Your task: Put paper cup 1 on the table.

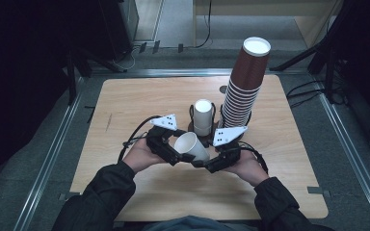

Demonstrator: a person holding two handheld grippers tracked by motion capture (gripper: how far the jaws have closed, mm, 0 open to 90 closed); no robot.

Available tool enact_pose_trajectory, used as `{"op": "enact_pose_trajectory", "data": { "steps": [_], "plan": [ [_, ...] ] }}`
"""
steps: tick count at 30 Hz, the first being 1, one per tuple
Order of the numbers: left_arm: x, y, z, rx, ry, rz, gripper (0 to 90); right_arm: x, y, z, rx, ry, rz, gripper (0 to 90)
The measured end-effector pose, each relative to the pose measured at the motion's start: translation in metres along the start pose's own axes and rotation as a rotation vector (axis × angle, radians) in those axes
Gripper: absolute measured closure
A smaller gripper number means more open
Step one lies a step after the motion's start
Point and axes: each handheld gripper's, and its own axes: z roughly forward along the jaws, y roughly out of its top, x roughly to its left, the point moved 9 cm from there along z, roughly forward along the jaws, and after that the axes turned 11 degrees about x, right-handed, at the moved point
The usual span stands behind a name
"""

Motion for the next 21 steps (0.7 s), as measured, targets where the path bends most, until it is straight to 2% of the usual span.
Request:
{"op": "enact_pose_trajectory", "data": {
  "steps": [2,4,6,12,16,17,21],
  "plan": [
    [-0.0008,0.0010,0.0000,-0.008,-0.005,-0.001,7.6,0.0003,0.0005,0.0000,-0.004,0.004,0.003,32.2],
    [0.0001,0.0012,-0.0006,-0.015,-0.005,-0.007,14.3,0.0005,0.0011,-0.0001,-0.011,0.009,0.008,32.2],
    [0.0016,0.0013,-0.0008,-0.018,-0.003,-0.017,15.4,0.0003,0.0015,-0.0005,-0.014,0.008,0.007,32.2],
    [0.0016,0.0026,-0.0032,-0.029,0.016,-0.003,21.0,-0.0012,0.0020,-0.0013,-0.020,0.002,0.013,32.3],
    [0.0010,0.0020,-0.0020,-0.015,0.014,-0.007,22.2,-0.0010,0.0012,-0.0004,-0.009,0.022,0.037,31.8],
    [0.0008,0.0016,-0.0016,-0.010,0.016,-0.002,22.3,-0.0017,0.0012,0.0001,-0.007,0.021,0.030,31.5],
    [0.0003,0.0002,0.0004,0.006,0.008,-0.004,22.8,-0.0001,-0.0009,0.0021,0.028,0.032,0.054,30.7]
  ]
}}
